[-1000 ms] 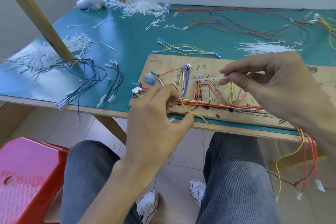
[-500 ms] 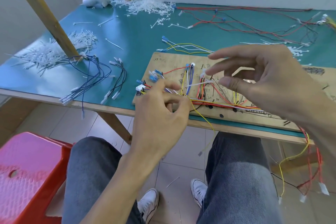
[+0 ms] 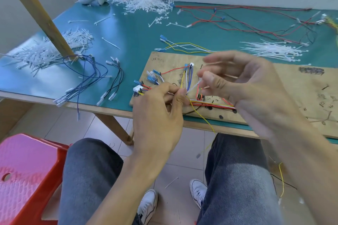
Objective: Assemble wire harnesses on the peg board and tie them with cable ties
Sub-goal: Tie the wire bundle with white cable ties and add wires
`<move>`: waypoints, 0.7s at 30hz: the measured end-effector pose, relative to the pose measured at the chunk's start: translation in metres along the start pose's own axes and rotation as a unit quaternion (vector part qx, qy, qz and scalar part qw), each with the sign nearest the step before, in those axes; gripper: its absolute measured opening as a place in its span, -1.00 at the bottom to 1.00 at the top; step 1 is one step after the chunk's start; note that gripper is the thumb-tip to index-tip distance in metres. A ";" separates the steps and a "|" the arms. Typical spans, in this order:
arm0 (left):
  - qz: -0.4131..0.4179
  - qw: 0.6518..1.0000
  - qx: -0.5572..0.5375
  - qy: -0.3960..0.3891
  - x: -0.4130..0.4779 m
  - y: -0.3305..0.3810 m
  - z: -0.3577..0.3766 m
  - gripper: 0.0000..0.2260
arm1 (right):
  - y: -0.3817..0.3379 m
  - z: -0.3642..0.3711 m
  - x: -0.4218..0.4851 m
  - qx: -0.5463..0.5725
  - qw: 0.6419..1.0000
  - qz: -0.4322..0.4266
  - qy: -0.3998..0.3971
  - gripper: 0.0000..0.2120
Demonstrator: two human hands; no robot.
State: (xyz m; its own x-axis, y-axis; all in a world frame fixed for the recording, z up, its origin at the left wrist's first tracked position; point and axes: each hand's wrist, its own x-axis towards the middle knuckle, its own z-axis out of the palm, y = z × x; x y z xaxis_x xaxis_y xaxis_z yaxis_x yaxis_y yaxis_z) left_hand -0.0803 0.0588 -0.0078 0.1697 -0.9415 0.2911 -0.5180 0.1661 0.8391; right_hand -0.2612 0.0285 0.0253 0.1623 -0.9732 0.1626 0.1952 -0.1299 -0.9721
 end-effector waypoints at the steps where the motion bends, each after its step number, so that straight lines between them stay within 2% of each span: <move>1: -0.003 1.000 -0.004 -0.001 -0.001 0.000 0.001 -0.83 | 0.005 0.003 -0.002 0.018 1.000 0.012 0.008 -0.73; 3: -0.001 1.000 0.002 -0.001 -0.005 0.001 0.001 -0.82 | 0.013 0.008 -0.004 0.032 0.999 0.016 0.035 -0.79; 7: 0.008 1.000 0.010 0.026 -0.013 0.003 0.001 -0.82 | 0.018 0.014 -0.001 -0.022 0.995 -0.035 0.092 -0.94; 11: -0.003 1.000 0.007 0.015 -0.021 0.004 0.000 -0.96 | 0.017 0.016 0.005 -0.046 0.989 -0.073 0.118 -0.95; 14: 0.062 0.993 0.094 0.013 -0.032 0.008 -0.001 -0.76 | 0.014 0.015 0.012 -0.102 0.977 -0.116 0.144 -0.93; 18: 0.152 0.960 0.233 -0.028 -0.050 0.010 0.004 -0.71 | 0.014 0.012 0.022 -0.155 0.962 -0.143 0.174 -0.96; 21: 0.182 0.933 0.305 -0.049 -0.056 0.007 0.008 -0.68 | 0.018 0.016 0.026 -0.192 0.957 -0.141 0.163 -0.95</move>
State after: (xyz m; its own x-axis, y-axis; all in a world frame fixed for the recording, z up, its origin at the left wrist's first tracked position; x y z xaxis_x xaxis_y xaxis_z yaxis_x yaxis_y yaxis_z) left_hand -0.1001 0.1105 -0.0217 -0.1734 -0.8827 0.4367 -0.9126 0.3107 0.2656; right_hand -0.2382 0.0040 0.0143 -0.1664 -0.8885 0.4278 -0.1932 -0.3960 -0.8977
